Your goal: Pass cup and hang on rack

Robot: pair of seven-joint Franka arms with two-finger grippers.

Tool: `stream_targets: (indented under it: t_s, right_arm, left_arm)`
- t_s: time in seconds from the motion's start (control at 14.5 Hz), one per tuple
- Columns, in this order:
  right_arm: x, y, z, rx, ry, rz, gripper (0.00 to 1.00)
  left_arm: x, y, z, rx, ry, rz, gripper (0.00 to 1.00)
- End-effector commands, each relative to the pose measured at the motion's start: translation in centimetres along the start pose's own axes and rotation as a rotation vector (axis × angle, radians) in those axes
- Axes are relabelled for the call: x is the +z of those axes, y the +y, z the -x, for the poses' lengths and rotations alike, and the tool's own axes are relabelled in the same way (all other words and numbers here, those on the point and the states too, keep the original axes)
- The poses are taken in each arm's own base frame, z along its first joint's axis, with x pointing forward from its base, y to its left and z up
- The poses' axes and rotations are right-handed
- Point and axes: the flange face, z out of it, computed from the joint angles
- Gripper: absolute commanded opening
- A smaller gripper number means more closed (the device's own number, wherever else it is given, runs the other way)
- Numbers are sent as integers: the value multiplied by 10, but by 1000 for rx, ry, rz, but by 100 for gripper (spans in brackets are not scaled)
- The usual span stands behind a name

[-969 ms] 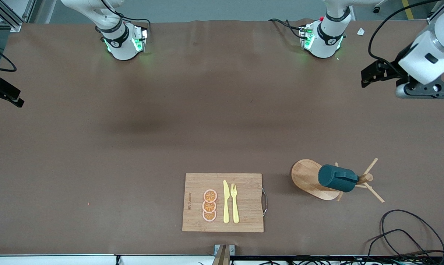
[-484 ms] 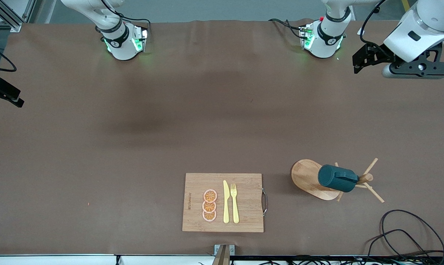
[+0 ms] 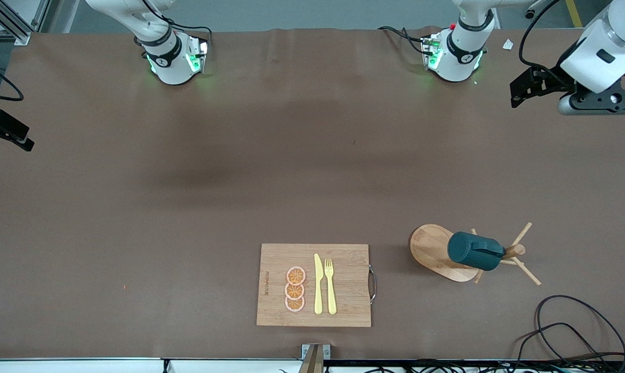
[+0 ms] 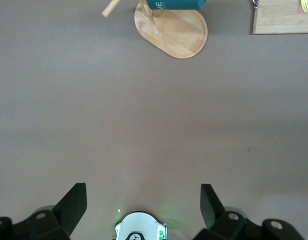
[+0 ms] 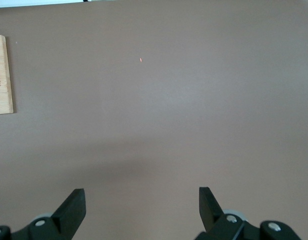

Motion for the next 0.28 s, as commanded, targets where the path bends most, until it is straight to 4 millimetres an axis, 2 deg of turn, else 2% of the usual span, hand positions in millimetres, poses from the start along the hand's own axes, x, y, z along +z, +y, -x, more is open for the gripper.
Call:
stream_targets:
  t_s: [0.0, 0.21]
  right_arm:
    - [-4, -2, 4, 1, 10, 3, 100]
    - [-4, -2, 4, 1, 10, 3, 100]
  left_arm:
    - [-1, -3, 3, 9, 14, -21, 100]
    - [-1, -3, 3, 23, 11, -22, 100]
